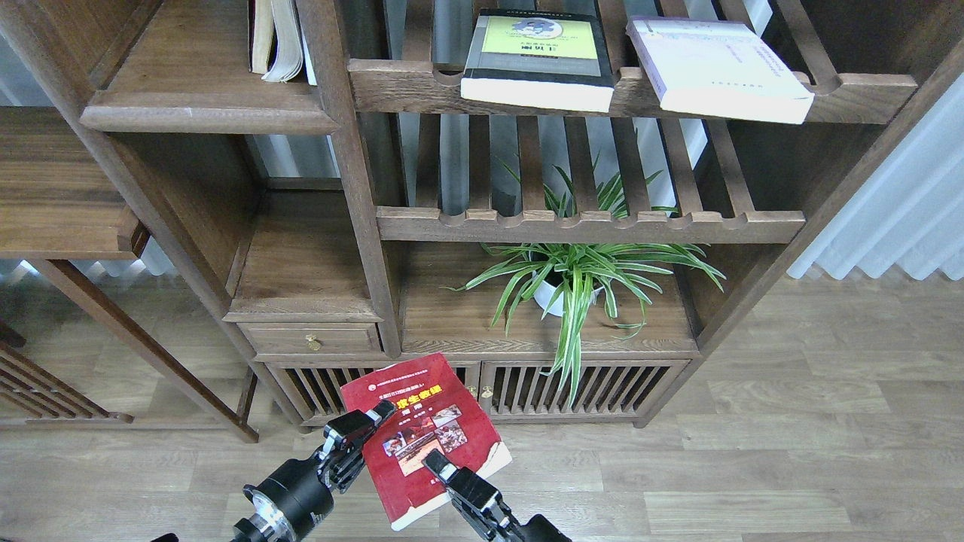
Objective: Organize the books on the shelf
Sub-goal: 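Grasp the red book's edge with the left gripper beside the right, then lift the red book with the left gripper up toward the top shelf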
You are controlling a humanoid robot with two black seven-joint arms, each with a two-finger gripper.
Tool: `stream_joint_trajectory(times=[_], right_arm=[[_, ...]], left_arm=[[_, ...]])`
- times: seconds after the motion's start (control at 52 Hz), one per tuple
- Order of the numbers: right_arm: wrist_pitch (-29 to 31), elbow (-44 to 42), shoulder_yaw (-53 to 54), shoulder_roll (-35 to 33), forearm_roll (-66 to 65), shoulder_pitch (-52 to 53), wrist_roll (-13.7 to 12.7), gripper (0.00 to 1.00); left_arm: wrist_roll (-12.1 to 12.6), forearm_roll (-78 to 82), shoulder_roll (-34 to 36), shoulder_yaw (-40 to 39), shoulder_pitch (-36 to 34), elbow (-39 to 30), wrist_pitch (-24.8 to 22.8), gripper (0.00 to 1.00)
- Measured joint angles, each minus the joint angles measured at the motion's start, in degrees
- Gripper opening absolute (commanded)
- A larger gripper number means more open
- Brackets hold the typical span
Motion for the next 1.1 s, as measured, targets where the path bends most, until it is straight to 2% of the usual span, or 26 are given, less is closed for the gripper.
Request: stream_joint_trajectory(times=[0.135,0.231,0.289,0.308,0.327,0.346,0.385,0.731,0.885,1.097], right_arm=[[0.0,-0.4,0.4,0.0,-0.4,0.1,0.0,0.52],[0.0,-0.4,0.5,0.0,-0.4,0.2,0.1,0.57],[0.0,-0.5,0.5,0.0,-0.4,0.3,0.0,0.7],[0.0,-0.5,0.5,0.0,-0.4,0.3,0.0,0.79],[0.0,-0.5,0.5,0.0,-0.4,0.3,0.0,0.82],[0.0,-0.5,0.5,0.0,-0.4,0.4,0.0,0.92],[0.0,-0.5,0.5,0.0,-0.4,0.5,0.0,1.0],[0.0,-0.7,2.7,0.0,-0.3,0.9,0.2,0.99],[0.0,-0.7,6.7,0.0,-0.3,1.0,0.1,0.99],[0.0,-1.8,11.1,0.0,-0.3,1.0,0.1,0.99]], left_arm=[[0.2,0.1,0.7,0.1,0.1,-0.1,0.0,0.07],[0.2,0.4,1.0,0.1,0.1,-0.2,0.0,0.06],[0.1,0.8,1.2,0.2,0.2,-0.2,0.0,0.05],[0.1,0.9,1.3,0.2,0.2,-0.2,0.0,0.05],[0.1,1.0,1.4,0.2,0.3,-0.2,0.0,0.05],[0.1,1.2,1.5,0.2,0.3,-0.3,0.0,0.05],[0.1,1.3,1.7,0.2,0.4,-0.3,0.0,0.05],[0.4,2.6,7.3,-1.7,0.4,0.2,0.0,0.04],[0.4,6.1,11.6,-4.5,0.7,0.5,0.0,0.04],[0.4,15.2,13.6,-10.5,0.8,1.9,0.0,0.04]])
